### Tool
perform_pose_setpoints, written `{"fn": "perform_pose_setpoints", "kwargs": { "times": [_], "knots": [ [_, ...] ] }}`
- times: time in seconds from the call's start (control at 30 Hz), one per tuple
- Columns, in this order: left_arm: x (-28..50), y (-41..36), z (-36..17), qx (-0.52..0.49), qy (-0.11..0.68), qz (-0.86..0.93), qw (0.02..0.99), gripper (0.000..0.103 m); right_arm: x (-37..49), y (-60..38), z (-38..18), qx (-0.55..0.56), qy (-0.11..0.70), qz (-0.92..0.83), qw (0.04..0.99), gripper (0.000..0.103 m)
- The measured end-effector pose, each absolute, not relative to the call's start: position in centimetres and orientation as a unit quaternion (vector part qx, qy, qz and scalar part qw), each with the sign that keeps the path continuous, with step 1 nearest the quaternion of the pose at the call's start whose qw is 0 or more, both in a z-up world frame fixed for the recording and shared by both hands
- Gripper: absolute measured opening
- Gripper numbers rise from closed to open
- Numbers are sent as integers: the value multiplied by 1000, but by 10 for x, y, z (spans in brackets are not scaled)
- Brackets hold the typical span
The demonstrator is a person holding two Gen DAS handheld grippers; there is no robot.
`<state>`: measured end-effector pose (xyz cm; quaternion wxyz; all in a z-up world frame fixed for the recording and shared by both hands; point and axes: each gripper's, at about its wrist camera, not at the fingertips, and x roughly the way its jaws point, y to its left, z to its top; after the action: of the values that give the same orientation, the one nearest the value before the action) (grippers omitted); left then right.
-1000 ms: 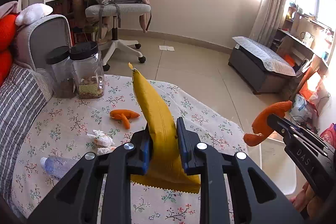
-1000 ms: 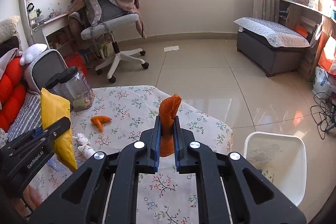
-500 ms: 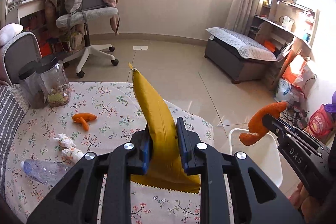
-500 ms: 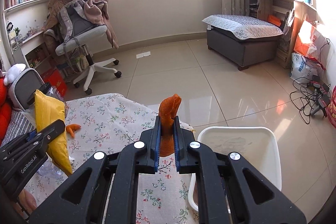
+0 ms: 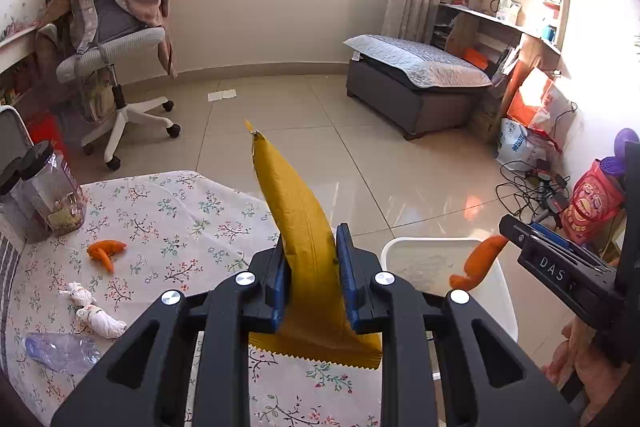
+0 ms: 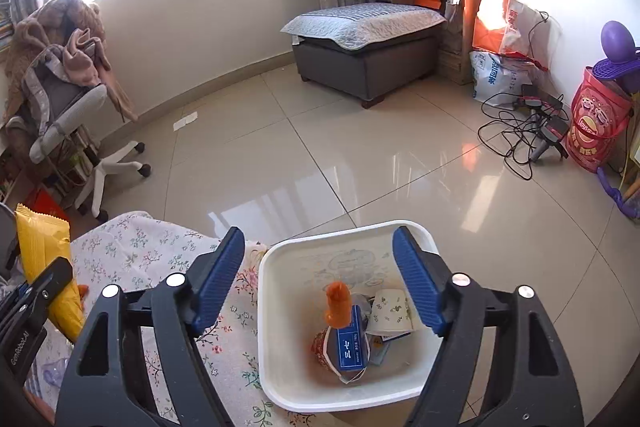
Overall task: Collect trash
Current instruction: 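Lower the yellow packet into the bin and open the left tool, then move both tools back toward the white tissue bundles on the table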
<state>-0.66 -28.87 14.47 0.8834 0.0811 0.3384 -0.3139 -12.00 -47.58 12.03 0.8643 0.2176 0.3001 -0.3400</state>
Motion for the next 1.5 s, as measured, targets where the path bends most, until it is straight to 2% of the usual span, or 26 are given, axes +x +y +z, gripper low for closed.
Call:
{"fn": "perform_pose_setpoints", "kwargs": {
  "times": [0.07, 0.1, 0.13, 0.53, 0.73, 0.83, 0.87, 0.9, 1.23, 1.37, 1.5],
  "knots": [
    [-8, -300, 145, 81, 341, -324, 879, 22, -129, -485, 122, 229, 289, -362, 856, 85],
    [-9, -305, 146, 80, 344, -328, 876, 22, -133, -490, 123, 232, 284, -378, 850, 94],
    [-10, -310, 145, 79, 346, -333, 873, 22, -139, -495, 124, 236, 276, -394, 845, 95],
    [-33, -373, 141, 88, 356, -390, 844, 22, -193, -537, 130, 236, 225, -525, 786, 96],
    [-43, -401, 134, 82, 379, -414, 824, 26, -210, -549, 130, 247, 214, -540, 776, 96],
    [-48, -413, 130, 87, 393, -425, 810, 32, -214, -550, 129, 251, 212, -542, 774, 96],
    [-49, -415, 129, 89, 397, -427, 808, 41, -215, -550, 129, 252, 211, -542, 773, 96],
    [-50, -417, 129, 89, 399, -428, 806, 45, -215, -551, 129, 252, 211, -543, 773, 96],
    [-37, -394, 135, 93, 386, -373, 839, 79, -195, -530, 135, 220, 221, -529, 790, 96],
    [-30, -380, 139, 90, 382, -363, 845, 84, -180, -516, 135, 199, 233, -511, 803, 96],
    [-22, -361, 142, 84, 374, -344, 857, 84, -158, -496, 134, 171, 254, -483, 820, 96]
  ]
}}
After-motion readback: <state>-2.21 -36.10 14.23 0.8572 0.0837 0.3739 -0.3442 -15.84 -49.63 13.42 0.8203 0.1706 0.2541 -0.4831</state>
